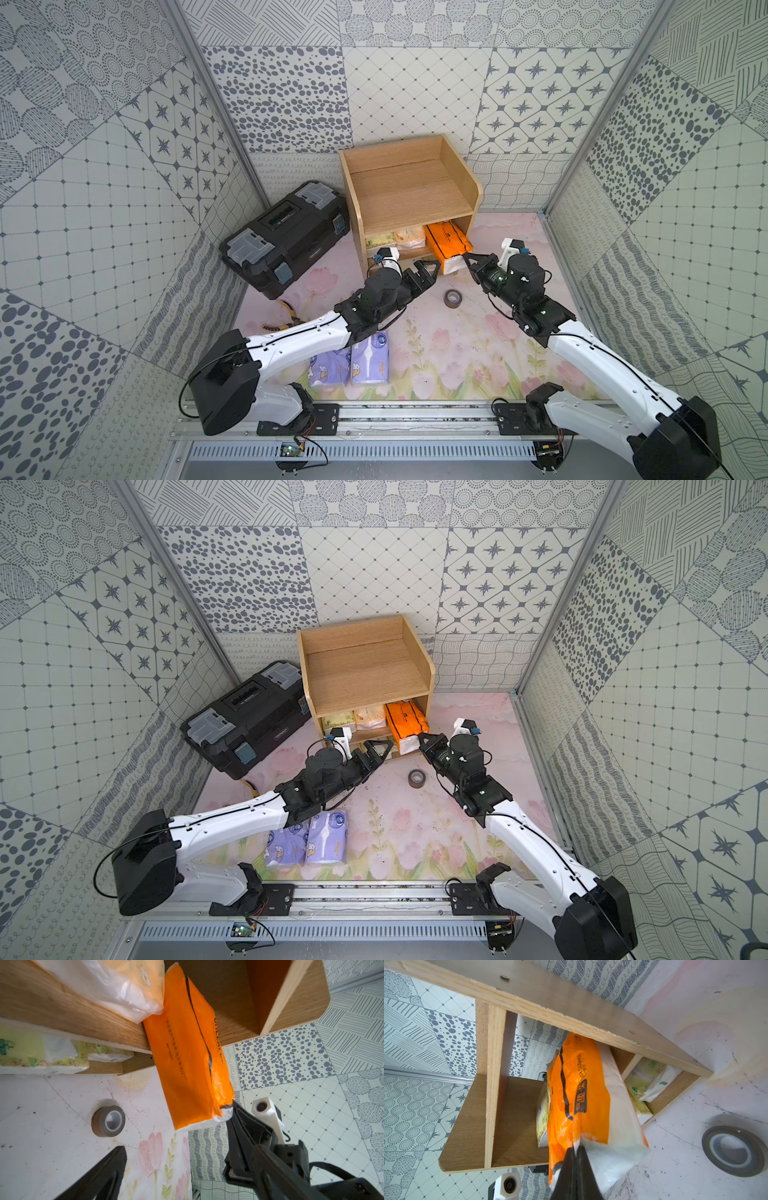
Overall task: Remove the tissue boxes from the shelf
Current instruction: Pick up a box of tissues from the shelf.
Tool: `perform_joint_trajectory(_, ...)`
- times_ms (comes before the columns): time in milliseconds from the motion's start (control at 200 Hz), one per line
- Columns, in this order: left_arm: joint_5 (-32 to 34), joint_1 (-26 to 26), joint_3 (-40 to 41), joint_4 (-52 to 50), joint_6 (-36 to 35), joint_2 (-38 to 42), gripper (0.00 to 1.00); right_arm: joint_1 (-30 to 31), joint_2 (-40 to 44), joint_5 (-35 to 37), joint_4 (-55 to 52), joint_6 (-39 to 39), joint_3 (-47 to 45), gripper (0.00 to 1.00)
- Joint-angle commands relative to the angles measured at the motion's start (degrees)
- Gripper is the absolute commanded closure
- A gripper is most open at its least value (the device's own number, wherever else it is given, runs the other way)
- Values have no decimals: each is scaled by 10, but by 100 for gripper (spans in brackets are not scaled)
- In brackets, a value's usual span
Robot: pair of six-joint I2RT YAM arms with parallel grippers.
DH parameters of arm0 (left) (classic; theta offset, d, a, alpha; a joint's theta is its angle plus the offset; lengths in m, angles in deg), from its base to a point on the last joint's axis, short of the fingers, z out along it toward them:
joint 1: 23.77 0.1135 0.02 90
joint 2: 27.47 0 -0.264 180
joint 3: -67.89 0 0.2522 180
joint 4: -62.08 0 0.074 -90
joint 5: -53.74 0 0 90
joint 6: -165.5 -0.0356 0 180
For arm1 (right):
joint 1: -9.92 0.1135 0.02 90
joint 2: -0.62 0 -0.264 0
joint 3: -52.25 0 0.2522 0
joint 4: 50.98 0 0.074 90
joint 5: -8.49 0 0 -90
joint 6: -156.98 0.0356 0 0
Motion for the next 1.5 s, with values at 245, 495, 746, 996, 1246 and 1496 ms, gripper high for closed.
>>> perform_joint_trajectory(245, 76, -6, -64, 106, 127, -116, 1, -2, 44, -50, 39, 37, -35, 100)
perform_joint_trajectory(495, 85, -8, -80, 173, 153, -164, 22, -2, 85, -52, 19, 50, -56, 100)
perform_joint_trajectory(746, 78, -16, -96, 181, 132, -175, 47, -2, 118, -37, -17, 38, -61, 100)
perform_joint_trajectory(996, 67, -35, -105, 172, 95, -165, 55, -2, 175, -3, -130, -60, -22, 62)
perform_joint_trajectory(1246, 50, -57, -102, 176, 64, -153, 60, -1, 276, 27, -266, -155, -1, 36)
perform_joint_trajectory(1496, 35, -91, -39, 204, 25, -103, 61, -2, 310, -1, -315, -203, -11, 18)
